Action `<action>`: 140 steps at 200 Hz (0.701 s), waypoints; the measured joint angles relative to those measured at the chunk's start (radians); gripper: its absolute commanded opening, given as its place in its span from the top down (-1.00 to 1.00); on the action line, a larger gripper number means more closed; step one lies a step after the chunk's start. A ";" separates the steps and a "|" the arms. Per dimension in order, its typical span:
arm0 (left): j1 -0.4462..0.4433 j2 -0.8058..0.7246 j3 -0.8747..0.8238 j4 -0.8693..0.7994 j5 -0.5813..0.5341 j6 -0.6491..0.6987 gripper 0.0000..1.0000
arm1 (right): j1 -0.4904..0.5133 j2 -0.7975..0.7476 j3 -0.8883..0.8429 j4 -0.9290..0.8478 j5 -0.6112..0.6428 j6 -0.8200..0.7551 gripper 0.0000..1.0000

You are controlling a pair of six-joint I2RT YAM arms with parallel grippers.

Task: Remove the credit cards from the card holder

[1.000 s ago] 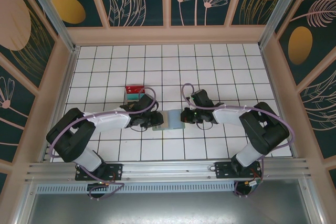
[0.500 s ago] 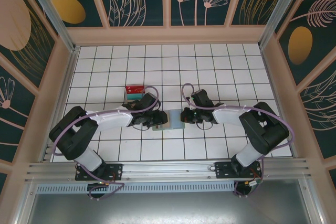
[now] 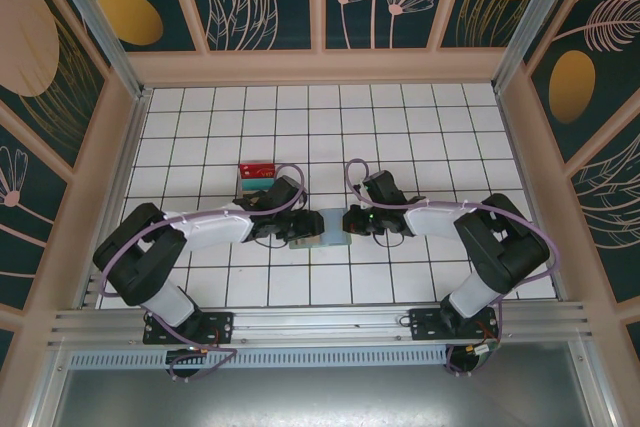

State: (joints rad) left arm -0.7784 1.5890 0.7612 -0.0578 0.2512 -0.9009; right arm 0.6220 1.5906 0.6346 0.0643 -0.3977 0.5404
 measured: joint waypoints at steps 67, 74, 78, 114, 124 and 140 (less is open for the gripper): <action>0.000 -0.048 0.003 -0.093 -0.121 0.010 -0.01 | 0.000 0.001 0.000 0.001 -0.001 0.000 1.00; 0.000 -0.048 0.003 -0.100 -0.126 0.010 -0.01 | 0.000 0.001 0.000 0.001 -0.001 0.000 1.00; 0.000 -0.048 0.003 -0.105 -0.129 0.010 -0.01 | 0.000 0.001 0.000 0.001 -0.001 0.000 1.00; 0.000 -0.048 0.003 -0.111 -0.129 0.010 -0.01 | 0.000 0.001 0.000 0.002 -0.002 0.000 1.00; 0.000 -0.047 0.003 -0.111 -0.129 0.010 0.00 | 0.000 0.001 -0.001 0.003 -0.002 0.000 1.00; 0.000 -0.043 0.003 -0.110 -0.125 0.010 0.00 | 0.000 0.001 -0.002 0.004 -0.002 0.000 1.00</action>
State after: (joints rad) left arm -0.7784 1.5459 0.7639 -0.1680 0.1265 -0.8909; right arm 0.6220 1.5913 0.6331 0.0681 -0.4000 0.5407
